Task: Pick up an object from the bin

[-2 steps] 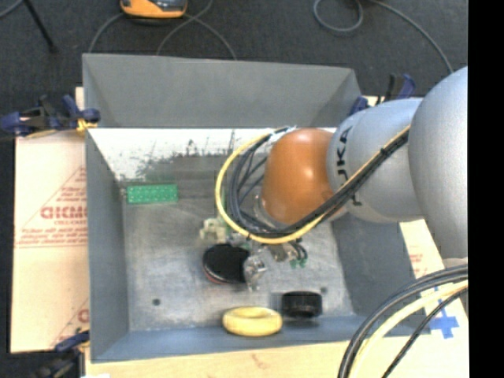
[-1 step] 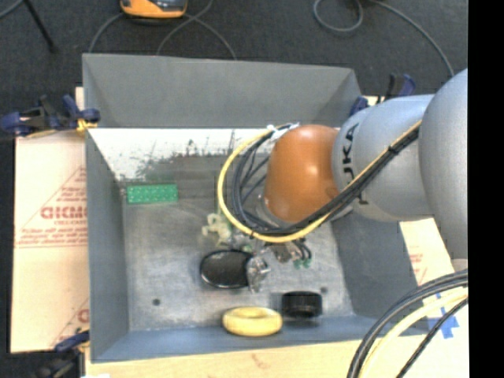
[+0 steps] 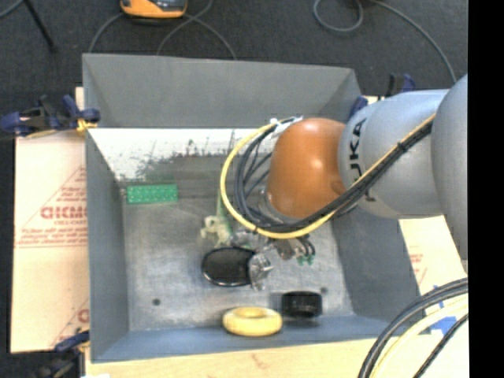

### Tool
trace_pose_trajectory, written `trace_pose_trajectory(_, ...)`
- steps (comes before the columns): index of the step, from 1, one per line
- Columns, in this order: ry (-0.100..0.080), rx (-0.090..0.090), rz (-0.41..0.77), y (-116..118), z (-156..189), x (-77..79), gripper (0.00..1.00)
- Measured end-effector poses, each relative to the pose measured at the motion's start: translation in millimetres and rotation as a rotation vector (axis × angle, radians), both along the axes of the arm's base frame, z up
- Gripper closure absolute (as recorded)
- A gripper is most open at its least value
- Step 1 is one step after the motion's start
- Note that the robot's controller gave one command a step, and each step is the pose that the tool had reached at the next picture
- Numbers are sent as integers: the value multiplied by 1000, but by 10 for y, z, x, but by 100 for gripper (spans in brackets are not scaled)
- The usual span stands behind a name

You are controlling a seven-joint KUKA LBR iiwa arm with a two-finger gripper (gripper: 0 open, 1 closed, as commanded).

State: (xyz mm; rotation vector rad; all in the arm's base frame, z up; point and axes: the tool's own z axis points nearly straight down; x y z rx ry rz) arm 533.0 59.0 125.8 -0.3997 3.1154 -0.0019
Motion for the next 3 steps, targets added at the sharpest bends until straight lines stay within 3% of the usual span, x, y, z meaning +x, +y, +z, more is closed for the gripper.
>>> trace_pose_trajectory(2,-5,1,-1,-3,193,20,100)
trace_pose_trajectory(3,3,0,-2,-5,270,5,100)
